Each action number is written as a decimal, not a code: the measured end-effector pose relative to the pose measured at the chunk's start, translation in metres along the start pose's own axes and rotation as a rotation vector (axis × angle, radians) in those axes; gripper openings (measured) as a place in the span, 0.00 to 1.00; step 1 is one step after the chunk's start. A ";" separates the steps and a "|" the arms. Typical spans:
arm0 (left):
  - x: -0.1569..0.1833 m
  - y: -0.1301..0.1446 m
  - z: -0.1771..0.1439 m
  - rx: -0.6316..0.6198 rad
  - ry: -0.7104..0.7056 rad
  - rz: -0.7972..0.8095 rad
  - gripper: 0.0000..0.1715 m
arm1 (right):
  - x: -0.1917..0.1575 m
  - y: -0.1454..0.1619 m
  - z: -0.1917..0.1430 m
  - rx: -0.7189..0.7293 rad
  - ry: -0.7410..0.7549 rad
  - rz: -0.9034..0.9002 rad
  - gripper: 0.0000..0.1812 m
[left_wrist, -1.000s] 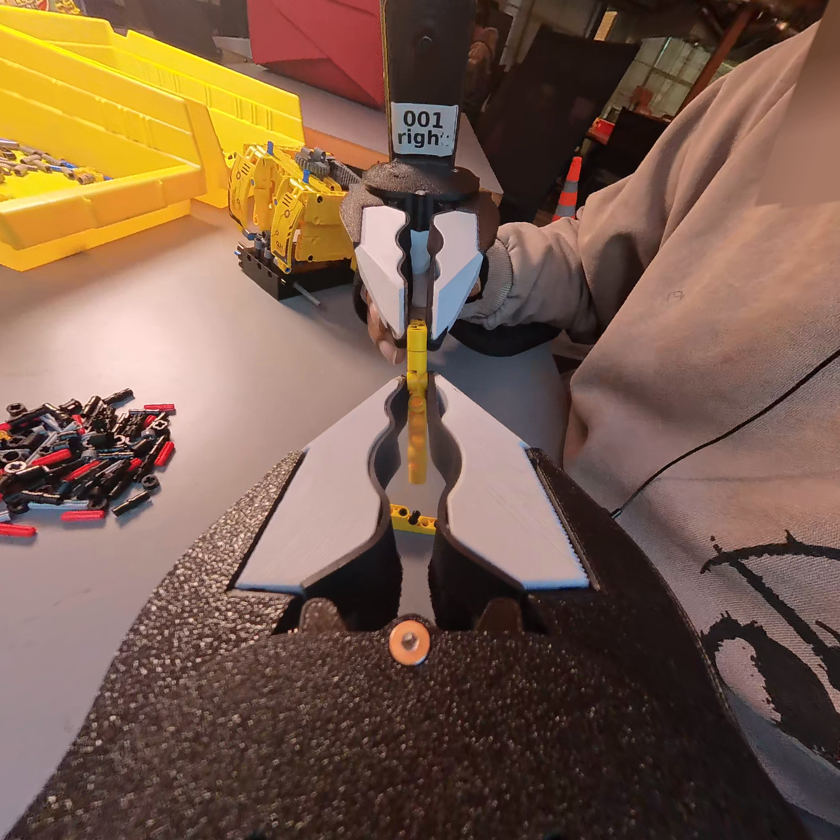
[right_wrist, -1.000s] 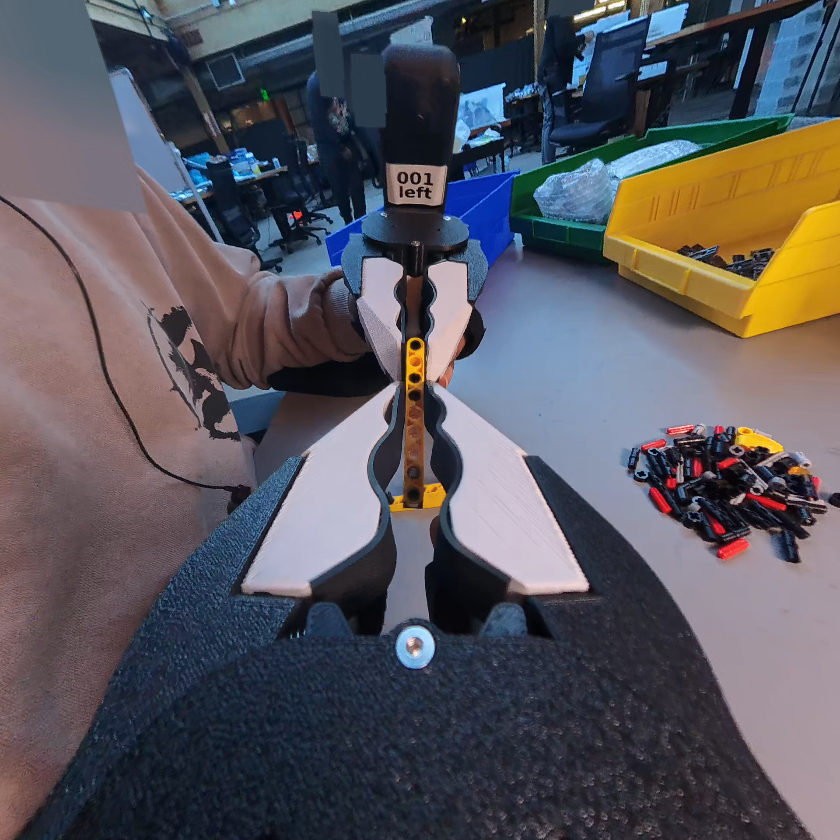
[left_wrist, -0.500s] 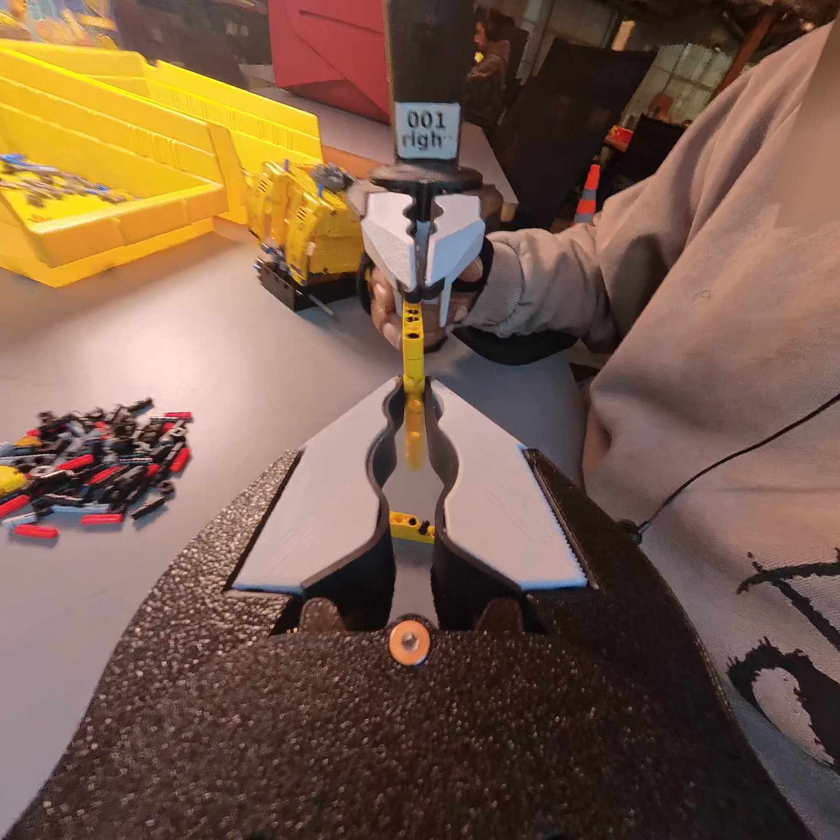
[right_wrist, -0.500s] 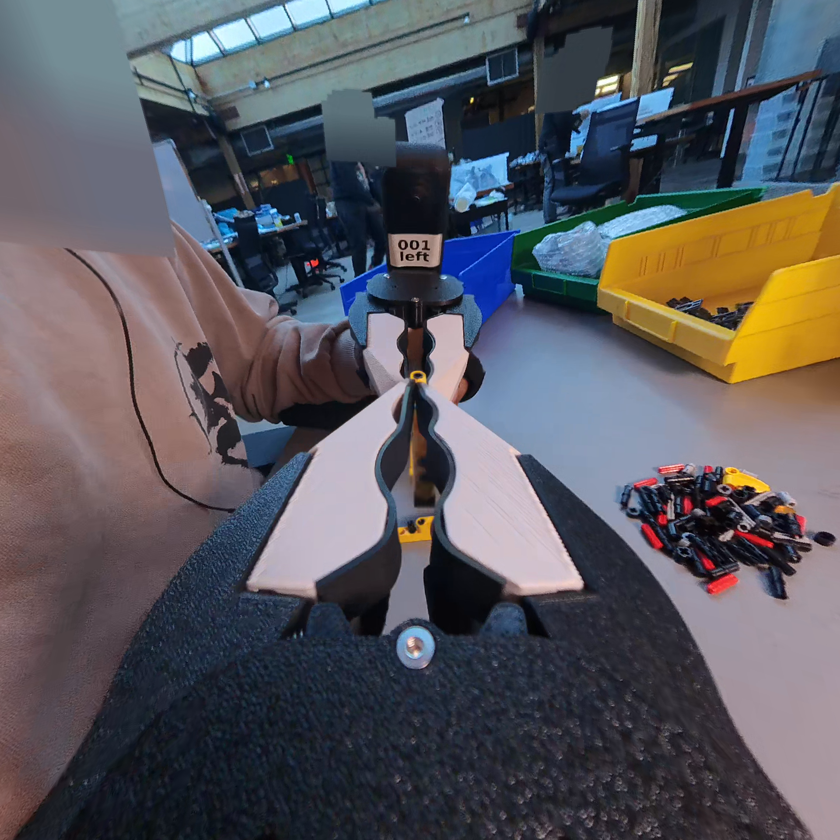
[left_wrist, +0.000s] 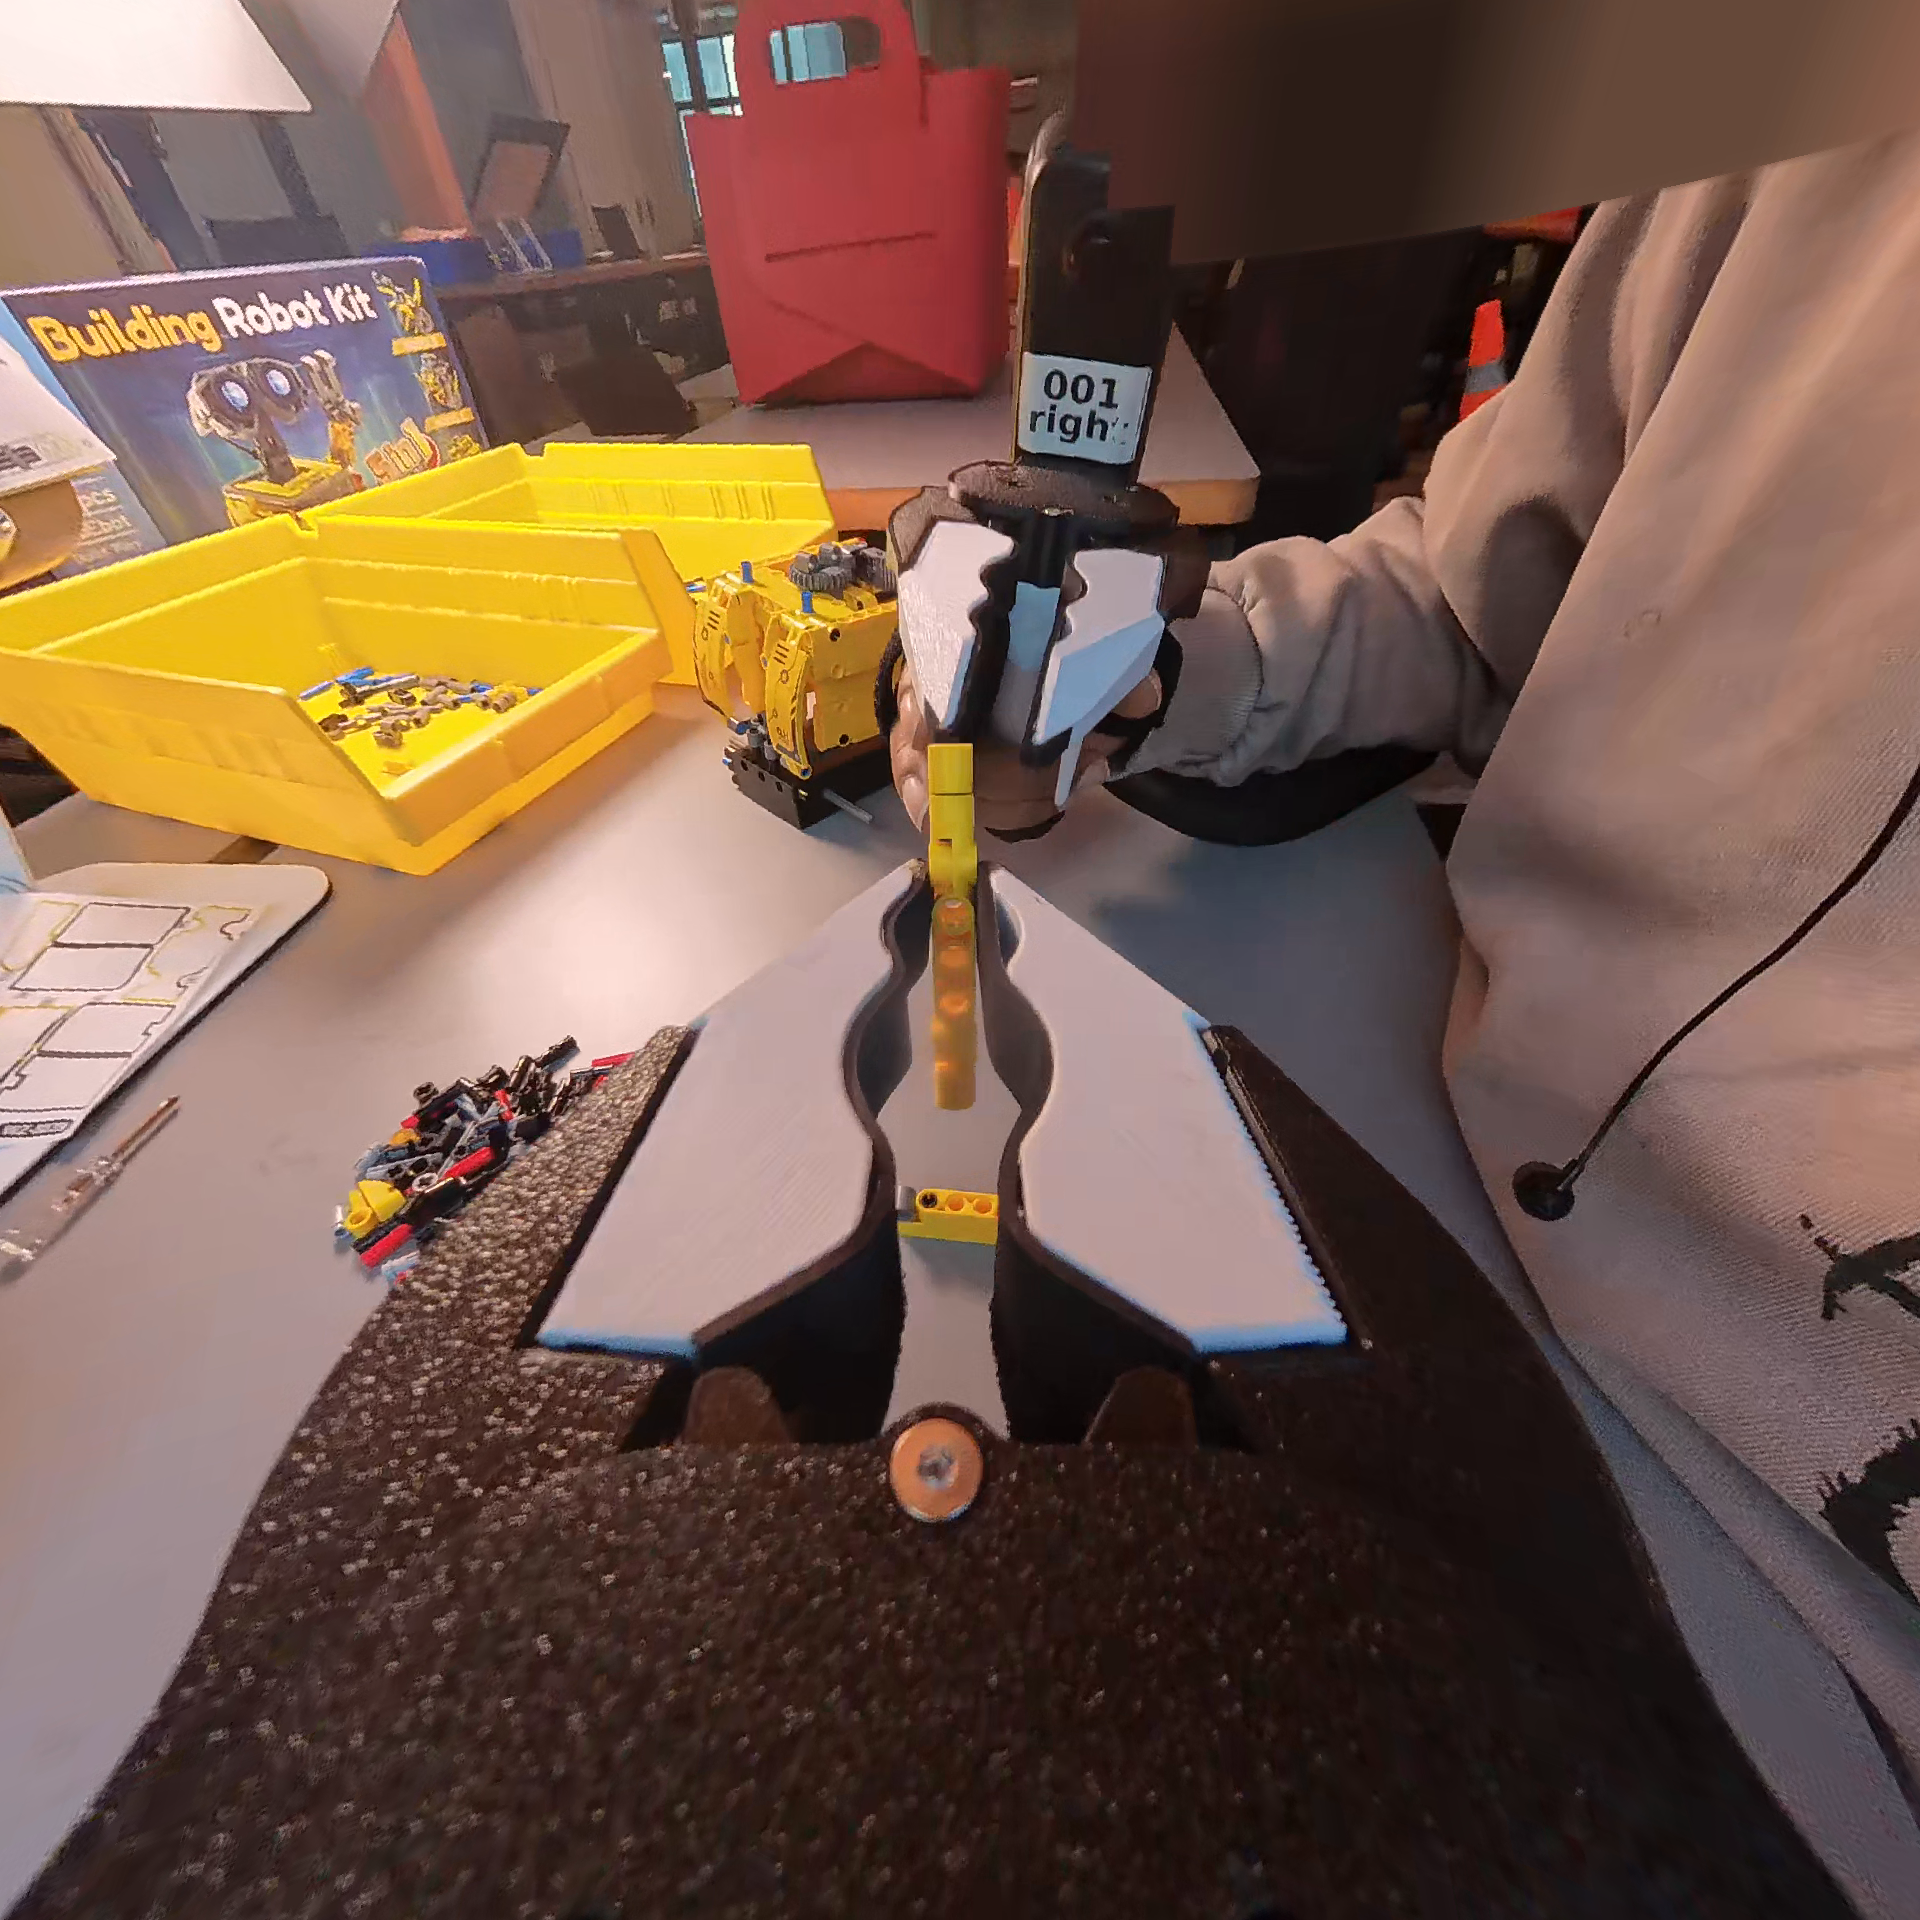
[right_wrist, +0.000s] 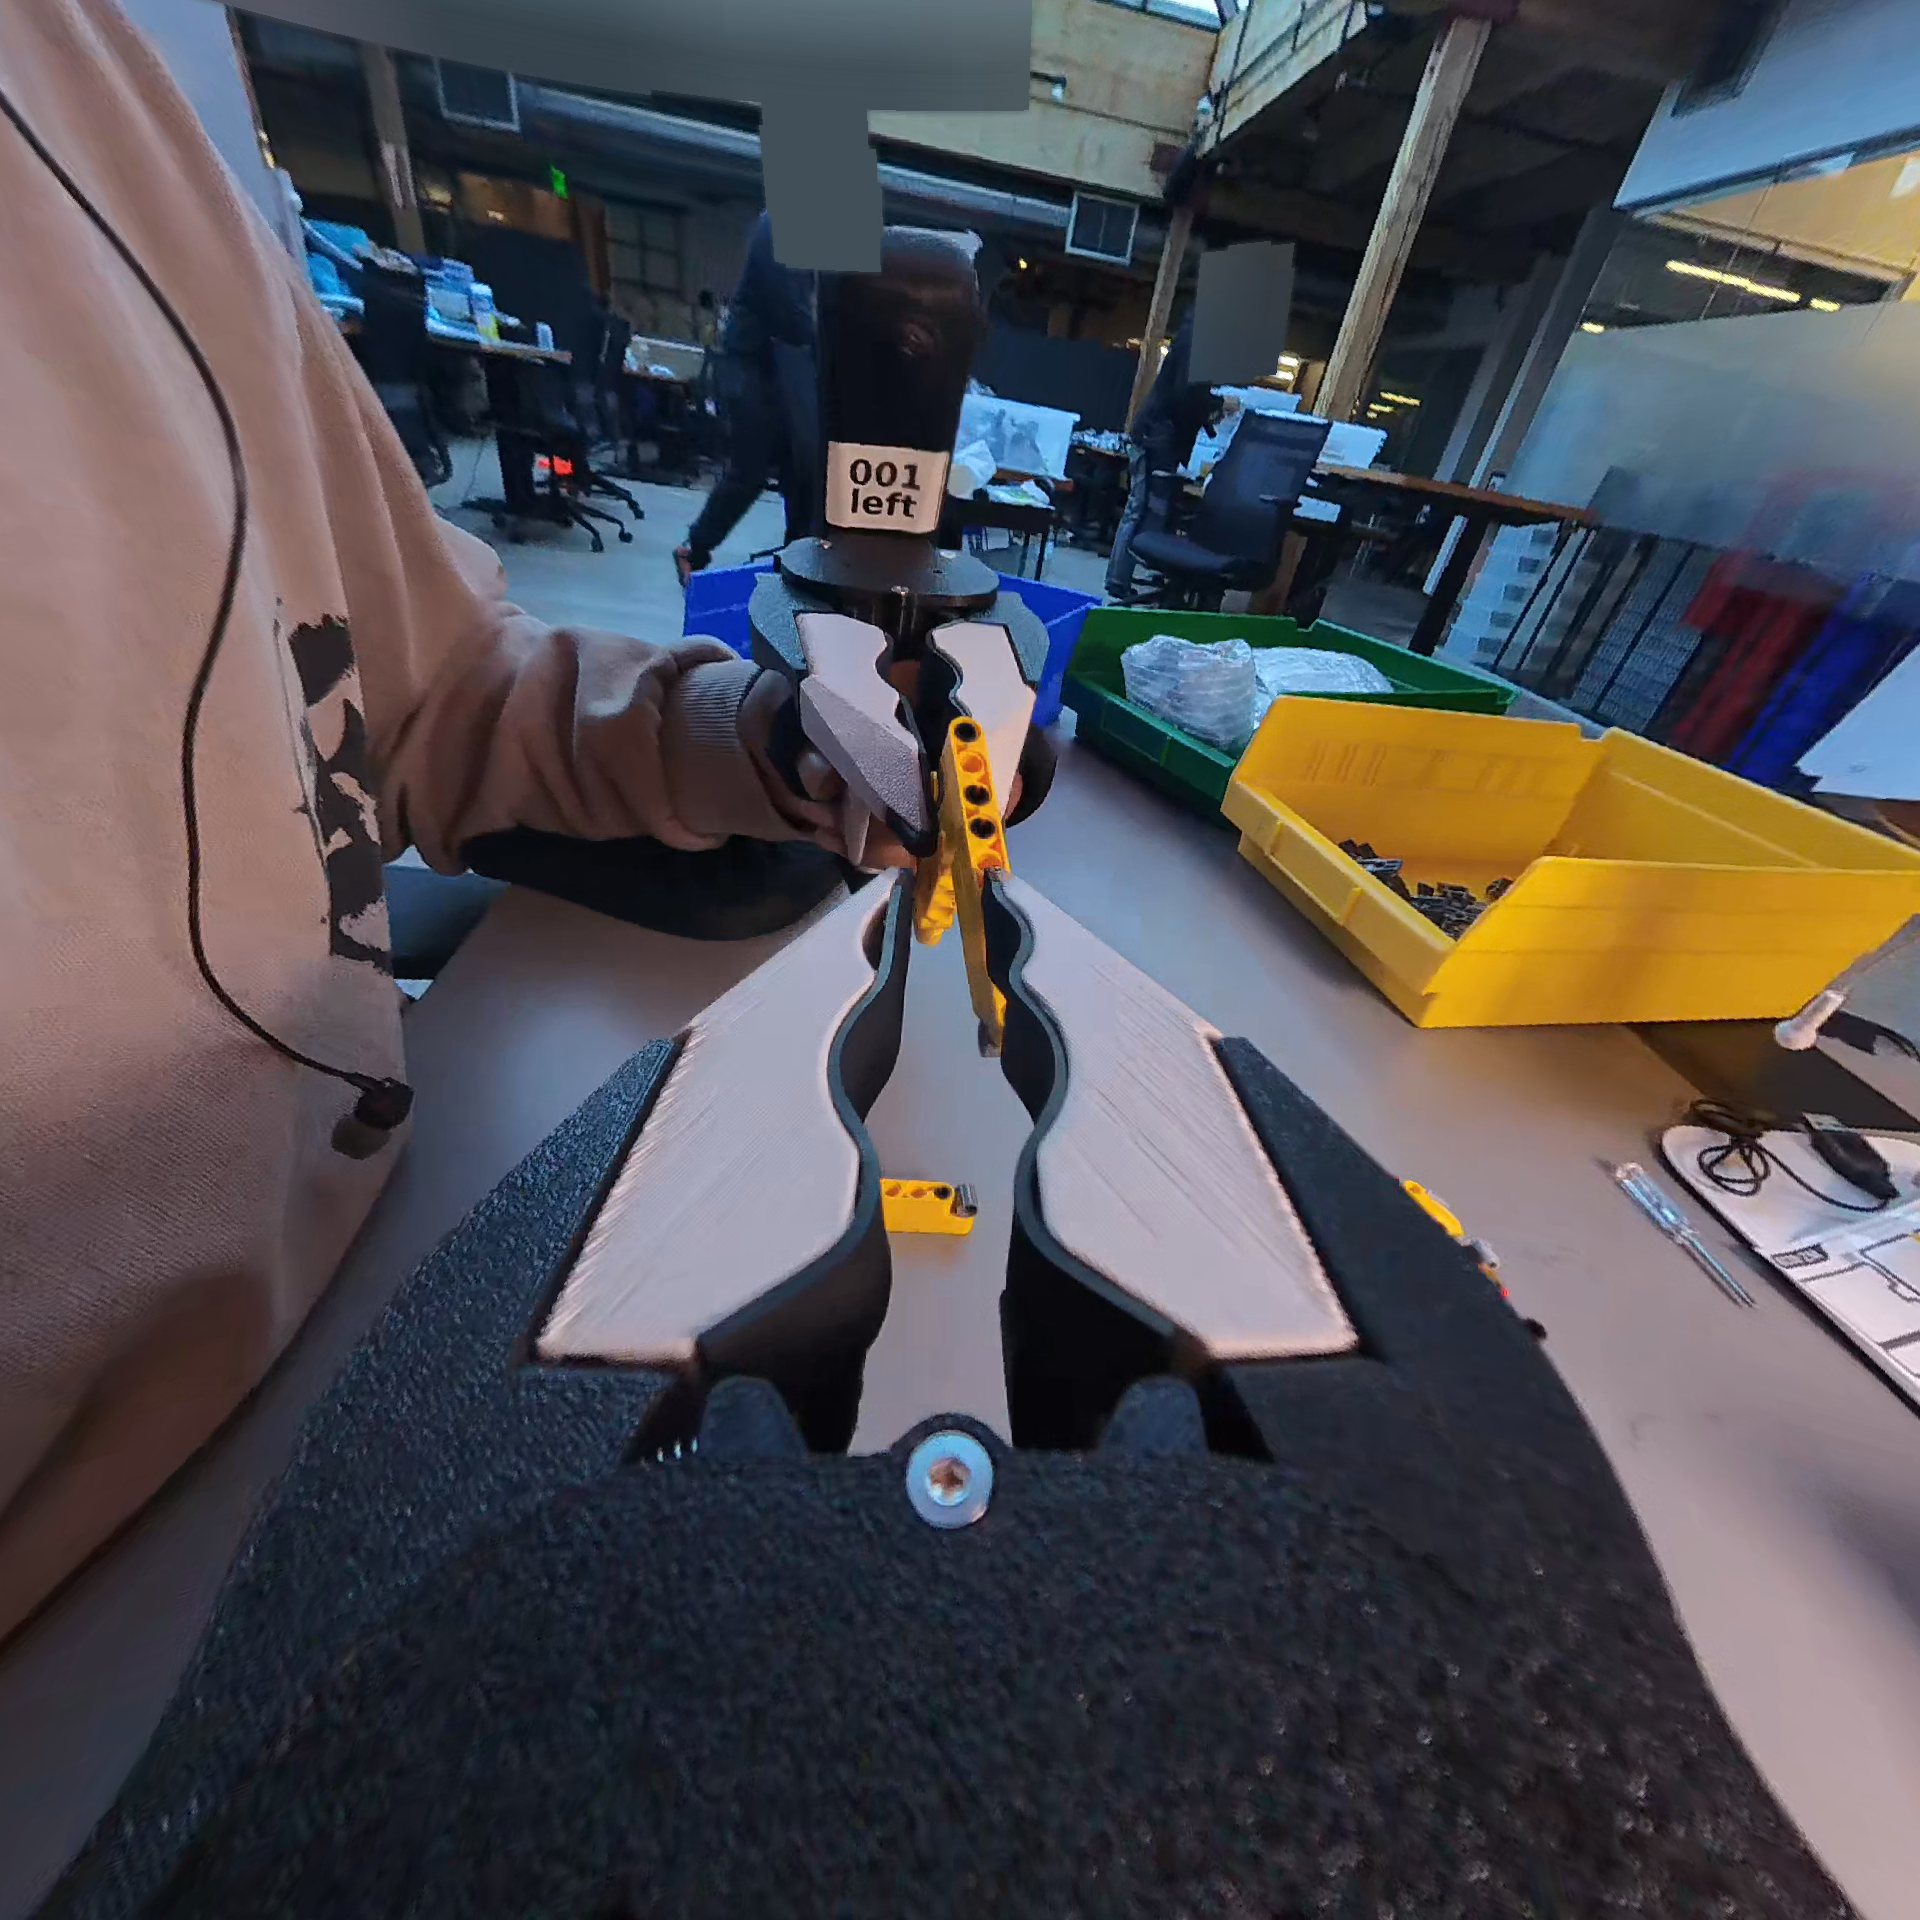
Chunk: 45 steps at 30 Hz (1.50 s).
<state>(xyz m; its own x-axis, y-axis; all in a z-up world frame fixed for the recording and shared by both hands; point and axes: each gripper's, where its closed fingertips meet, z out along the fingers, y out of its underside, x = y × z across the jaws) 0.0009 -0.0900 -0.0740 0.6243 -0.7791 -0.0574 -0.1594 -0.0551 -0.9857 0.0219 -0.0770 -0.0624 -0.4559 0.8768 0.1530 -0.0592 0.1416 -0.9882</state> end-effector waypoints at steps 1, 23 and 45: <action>0.001 0.002 0.001 -0.018 -0.003 0.017 0.04 | 0.000 -0.002 0.000 0.010 -0.002 0.001 0.07; 0.006 -0.007 0.019 0.140 0.127 -0.288 0.04 | -0.011 0.027 0.027 -0.037 -0.111 0.354 0.04; 0.018 0.066 0.029 -0.350 0.089 -0.065 0.04 | -0.022 0.085 0.014 -0.408 -0.140 0.134 0.03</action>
<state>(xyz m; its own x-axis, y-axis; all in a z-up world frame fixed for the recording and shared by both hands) 0.0235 -0.0896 -0.1447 0.5753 -0.8173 0.0329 -0.3832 -0.3049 -0.8719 0.0141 -0.0906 -0.1498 -0.5527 0.8334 -0.0073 0.3509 0.2247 -0.9090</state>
